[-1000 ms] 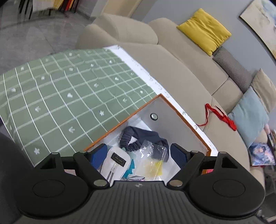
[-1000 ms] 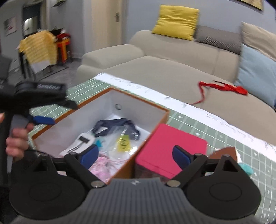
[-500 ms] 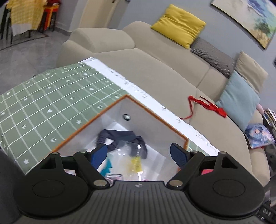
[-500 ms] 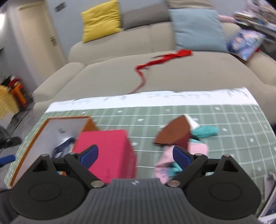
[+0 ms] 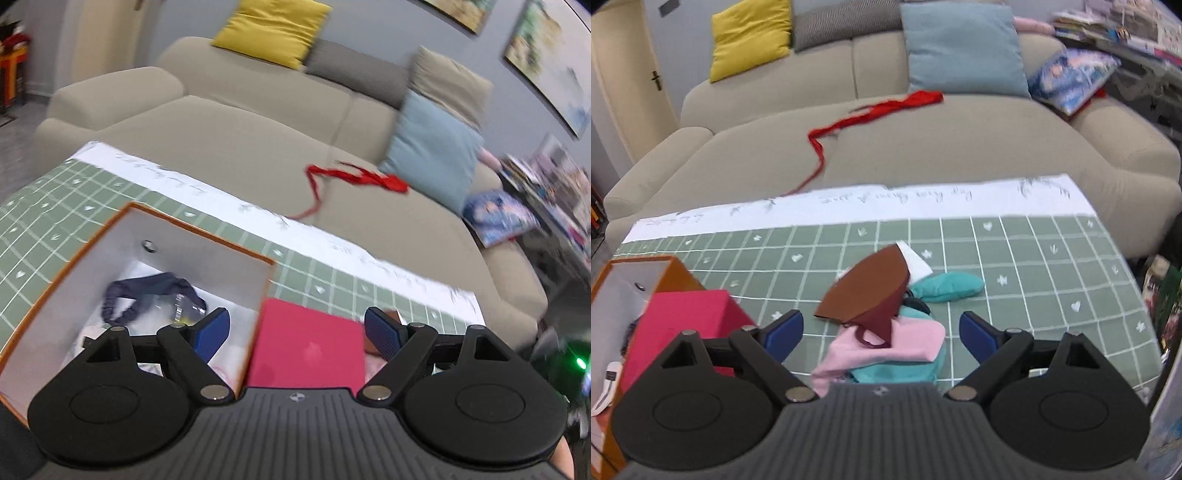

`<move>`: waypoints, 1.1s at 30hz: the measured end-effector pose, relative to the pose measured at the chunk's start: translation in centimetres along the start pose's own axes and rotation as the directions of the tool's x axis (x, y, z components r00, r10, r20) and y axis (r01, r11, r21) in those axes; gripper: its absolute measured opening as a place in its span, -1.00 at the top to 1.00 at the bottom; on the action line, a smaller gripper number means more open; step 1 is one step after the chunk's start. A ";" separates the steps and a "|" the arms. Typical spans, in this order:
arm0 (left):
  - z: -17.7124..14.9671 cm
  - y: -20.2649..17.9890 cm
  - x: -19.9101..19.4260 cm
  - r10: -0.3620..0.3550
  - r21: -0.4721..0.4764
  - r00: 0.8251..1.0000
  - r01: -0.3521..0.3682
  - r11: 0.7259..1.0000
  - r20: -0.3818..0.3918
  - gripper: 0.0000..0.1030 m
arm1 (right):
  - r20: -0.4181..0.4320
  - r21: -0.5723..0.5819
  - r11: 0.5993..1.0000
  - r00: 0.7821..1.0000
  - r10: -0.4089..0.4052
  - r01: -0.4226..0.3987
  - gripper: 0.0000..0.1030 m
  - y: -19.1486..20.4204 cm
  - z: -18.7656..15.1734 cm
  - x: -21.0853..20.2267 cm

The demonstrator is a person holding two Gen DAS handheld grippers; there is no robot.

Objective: Organize soft objects
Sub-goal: 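Withdraw both tools from the box toward the pile of soft items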

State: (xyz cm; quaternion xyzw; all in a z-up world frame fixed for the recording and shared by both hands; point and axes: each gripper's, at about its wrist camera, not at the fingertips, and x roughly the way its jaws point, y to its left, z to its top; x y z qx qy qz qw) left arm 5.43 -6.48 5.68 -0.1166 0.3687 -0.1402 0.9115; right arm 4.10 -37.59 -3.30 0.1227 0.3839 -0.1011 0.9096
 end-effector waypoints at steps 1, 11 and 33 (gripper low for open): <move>-0.3 -0.5 0.1 -0.013 0.016 1.000 0.013 1.000 -0.013 -0.88 | -0.015 0.008 1.000 1.000 0.018 -0.018 -0.70 -0.4 -0.2 0.8; -2.9 -3.0 0.4 -0.151 0.149 0.983 0.166 0.975 -0.108 -0.88 | -0.149 -0.137 0.971 0.973 0.177 -0.198 -0.66 -0.2 -2.1 5.2; -3.6 -9.1 9.6 -0.138 0.317 0.925 0.257 0.913 -0.354 -0.88 | -0.151 -0.279 0.937 0.973 0.172 -0.209 0.88 -0.2 -3.1 6.9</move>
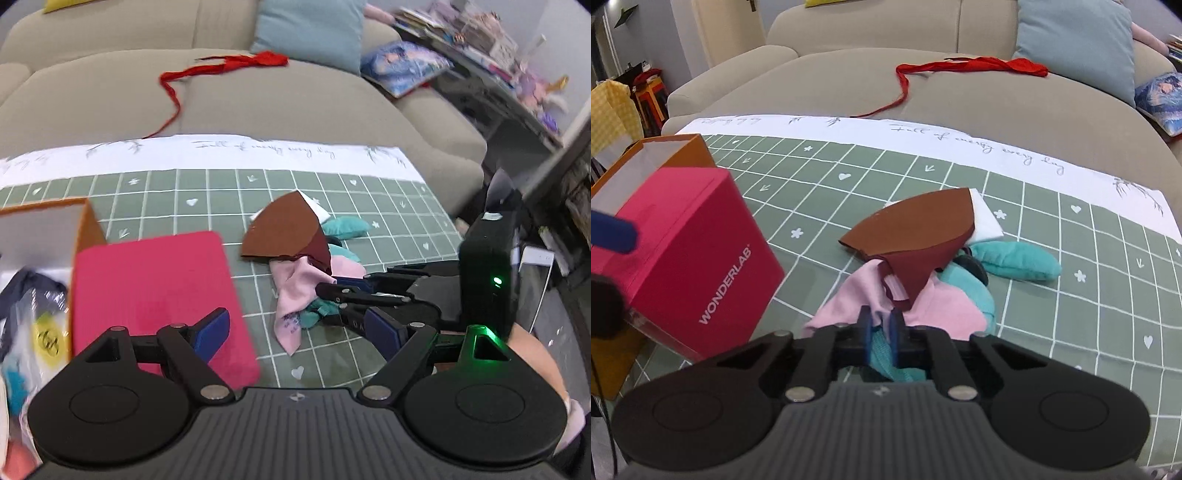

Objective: Organize soft objects
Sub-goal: 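Grasp the brown felt piece with the left tool while the right tool grasps the pink cloth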

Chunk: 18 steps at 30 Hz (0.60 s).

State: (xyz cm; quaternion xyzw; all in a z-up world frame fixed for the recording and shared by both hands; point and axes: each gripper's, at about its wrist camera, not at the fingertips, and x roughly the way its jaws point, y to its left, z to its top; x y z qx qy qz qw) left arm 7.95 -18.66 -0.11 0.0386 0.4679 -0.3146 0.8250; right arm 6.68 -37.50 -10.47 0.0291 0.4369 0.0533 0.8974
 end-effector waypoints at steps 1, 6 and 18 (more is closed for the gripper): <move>0.3 -0.2 0.4 0.005 0.001 1.000 -0.005 1.000 -0.007 -0.88 | -0.006 0.015 1.000 1.000 0.002 -0.002 0.90 -0.2 -0.2 0.0; 2.9 -1.2 3.3 -0.040 0.016 0.999 0.040 0.999 -0.030 -0.88 | -0.014 0.064 0.998 1.000 0.009 -0.008 0.92 -0.8 -1.2 -1.6; 7.0 -3.2 14.6 0.118 0.006 0.988 -0.118 0.993 -0.098 -0.82 | -0.025 0.120 0.991 0.998 0.056 -0.053 0.92 -2.4 -1.8 -2.1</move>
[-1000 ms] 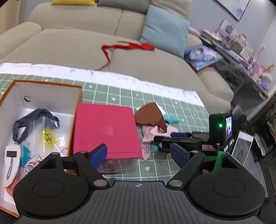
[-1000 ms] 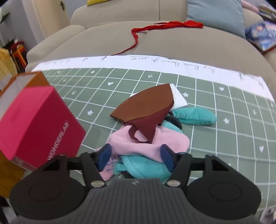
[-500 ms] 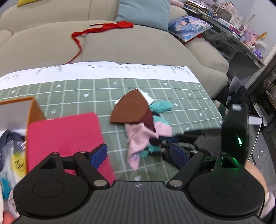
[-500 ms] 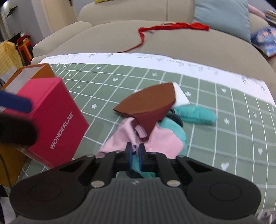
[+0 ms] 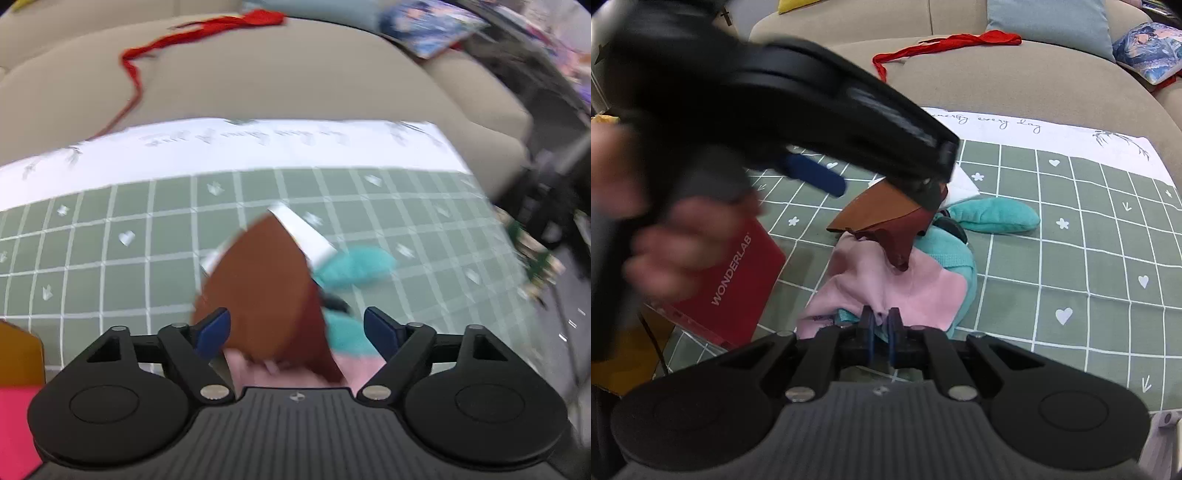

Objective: Organize soft objects
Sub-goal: 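Grasp the brown felt piece with the left tool while the right tool grasps the pink cloth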

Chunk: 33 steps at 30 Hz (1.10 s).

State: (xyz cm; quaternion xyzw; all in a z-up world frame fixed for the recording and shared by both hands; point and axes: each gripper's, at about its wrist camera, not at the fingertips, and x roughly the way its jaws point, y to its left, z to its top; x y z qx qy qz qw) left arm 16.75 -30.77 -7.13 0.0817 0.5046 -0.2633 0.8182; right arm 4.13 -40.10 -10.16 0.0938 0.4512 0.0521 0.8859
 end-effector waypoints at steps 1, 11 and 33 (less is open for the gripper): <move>0.2 0.0 0.7 0.019 -0.010 1.000 -0.019 1.000 0.003 -0.81 | 0.000 -0.011 1.000 1.000 0.004 -0.004 0.92 0.0 0.0 0.0; 0.5 0.6 4.3 0.068 -0.057 0.997 -0.070 0.996 -0.032 0.36 | 0.005 -0.015 1.000 1.000 0.027 -0.027 0.91 -0.3 -0.1 -0.4; 0.4 4.0 -0.6 -0.122 -0.151 0.992 0.126 0.980 0.037 0.88 | 0.027 -0.001 0.996 0.995 0.093 -0.093 0.91 -0.8 0.5 -1.5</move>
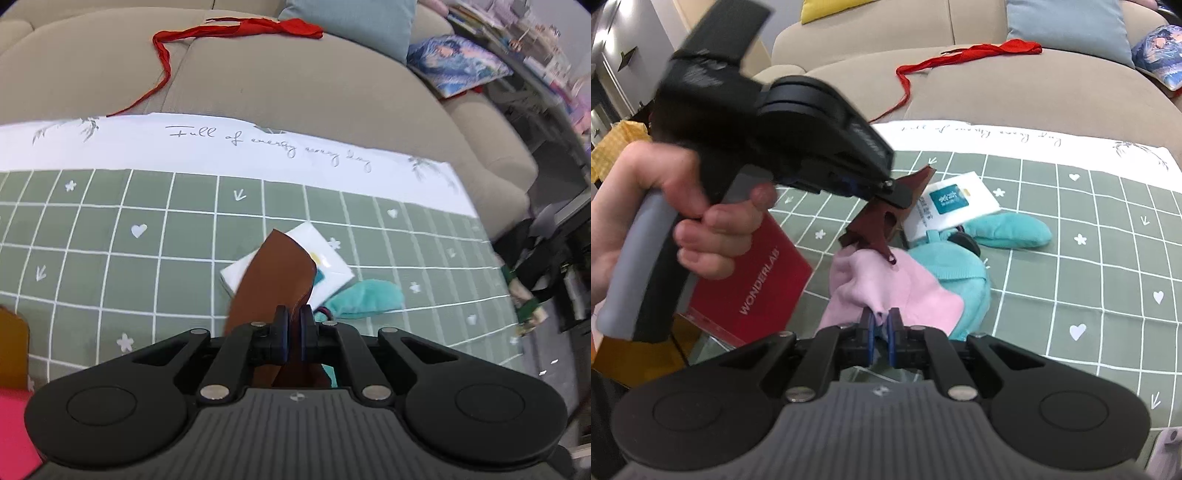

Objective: Organize soft objects
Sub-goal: 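Grasp the brown felt piece with the left tool while the right tool grasps the pink cloth, then carry the felt piece and pink cloth with both tools over the box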

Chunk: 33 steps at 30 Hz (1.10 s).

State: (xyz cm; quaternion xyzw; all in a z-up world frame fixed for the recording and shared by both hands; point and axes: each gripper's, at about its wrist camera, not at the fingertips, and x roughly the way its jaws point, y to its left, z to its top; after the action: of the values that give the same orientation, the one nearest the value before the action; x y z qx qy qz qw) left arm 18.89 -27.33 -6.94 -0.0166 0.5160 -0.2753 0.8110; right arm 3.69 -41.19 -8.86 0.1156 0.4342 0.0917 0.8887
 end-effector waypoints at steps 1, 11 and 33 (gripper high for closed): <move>0.0 0.3 -0.4 -0.030 -0.010 1.000 0.030 1.000 -0.002 0.88 | 0.000 0.011 1.000 1.000 0.006 -0.006 0.91 -0.1 0.1 -0.1; 0.2 1.5 -3.4 -0.135 -0.083 0.989 0.139 0.987 0.056 0.88 | 0.070 0.071 0.997 0.997 0.020 -0.025 0.92 -0.5 0.7 -2.0; 3.4 -0.8 -10.1 0.065 0.077 0.982 -0.080 0.994 0.175 0.88 | 0.132 0.191 0.978 0.986 -0.107 0.080 0.93 0.9 6.2 -5.2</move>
State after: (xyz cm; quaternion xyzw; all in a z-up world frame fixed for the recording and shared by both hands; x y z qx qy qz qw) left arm 18.27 -24.21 3.25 0.0124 0.4324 -0.2643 0.8620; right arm 5.40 -42.52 -0.97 0.1831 0.3817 0.0007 0.9060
